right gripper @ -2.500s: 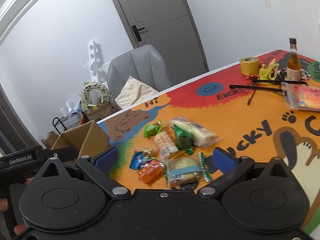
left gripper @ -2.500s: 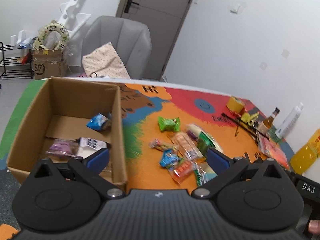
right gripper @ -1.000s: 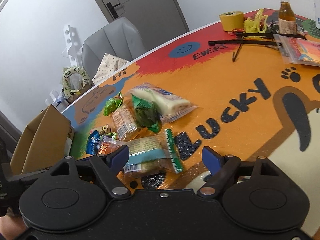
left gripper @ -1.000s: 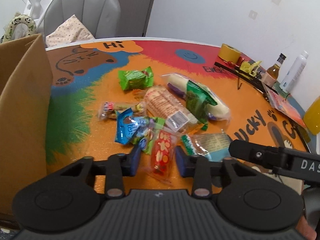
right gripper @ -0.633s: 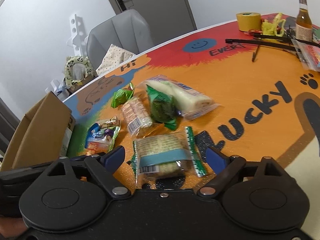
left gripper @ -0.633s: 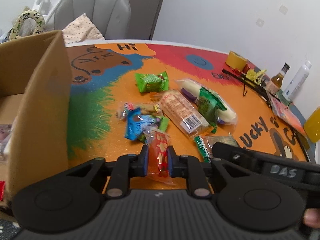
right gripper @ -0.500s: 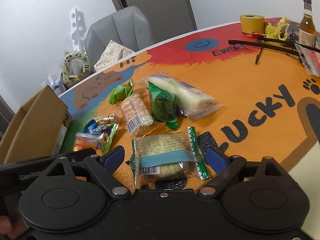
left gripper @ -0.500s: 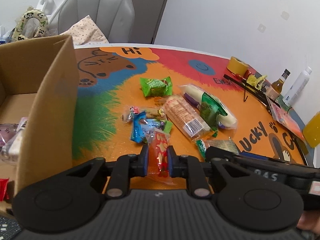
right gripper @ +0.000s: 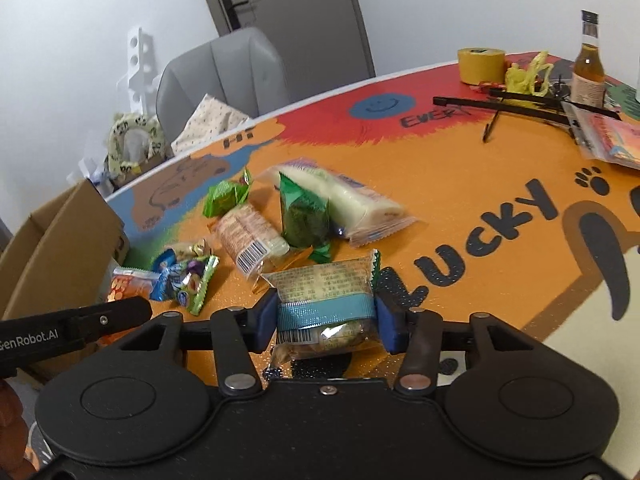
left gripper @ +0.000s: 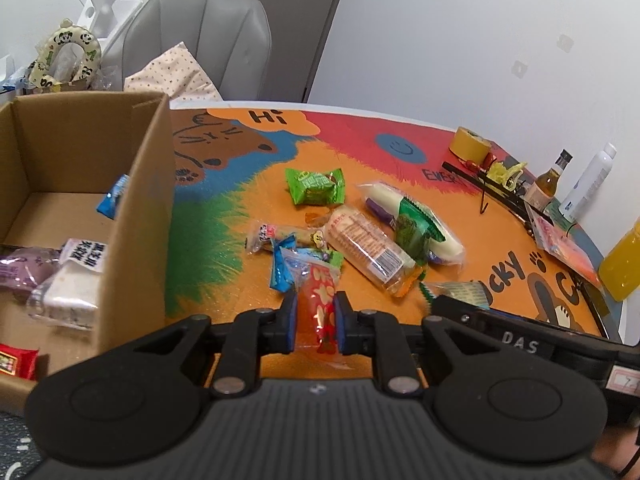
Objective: Organize snacks
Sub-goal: 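Grasp the red candy stick with the left gripper while the right grasps the bread roll pack, then carry the red candy stick and bread roll pack over the cardboard box with both grippers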
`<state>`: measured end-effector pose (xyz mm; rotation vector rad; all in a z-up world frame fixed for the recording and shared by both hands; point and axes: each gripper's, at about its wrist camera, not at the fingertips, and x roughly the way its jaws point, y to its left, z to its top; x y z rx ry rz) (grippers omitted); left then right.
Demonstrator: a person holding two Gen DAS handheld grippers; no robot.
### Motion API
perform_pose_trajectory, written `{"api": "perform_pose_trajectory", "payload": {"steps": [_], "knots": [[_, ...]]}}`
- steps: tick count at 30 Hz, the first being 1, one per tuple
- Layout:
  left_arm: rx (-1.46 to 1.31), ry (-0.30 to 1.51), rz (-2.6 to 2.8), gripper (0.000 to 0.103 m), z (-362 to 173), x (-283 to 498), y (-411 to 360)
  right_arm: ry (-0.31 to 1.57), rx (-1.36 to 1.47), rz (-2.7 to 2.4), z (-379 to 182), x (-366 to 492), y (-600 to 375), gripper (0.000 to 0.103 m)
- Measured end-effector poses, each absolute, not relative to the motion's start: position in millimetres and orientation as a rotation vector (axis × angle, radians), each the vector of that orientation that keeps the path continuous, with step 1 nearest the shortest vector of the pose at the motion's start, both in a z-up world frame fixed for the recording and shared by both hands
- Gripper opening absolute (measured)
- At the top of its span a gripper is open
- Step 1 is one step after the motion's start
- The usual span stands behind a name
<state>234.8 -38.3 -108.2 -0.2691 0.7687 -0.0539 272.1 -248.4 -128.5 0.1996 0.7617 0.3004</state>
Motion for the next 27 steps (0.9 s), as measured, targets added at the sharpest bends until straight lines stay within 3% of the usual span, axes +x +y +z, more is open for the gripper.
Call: {"api": "perform_pose_trajectory", "payload": {"steps": [27], "knots": [[-0.272, 0.631, 0.001, 0.017, -38, 204, 9, 0.657, 0.220, 0.459, -58, 252, -203, 0.048]]}}
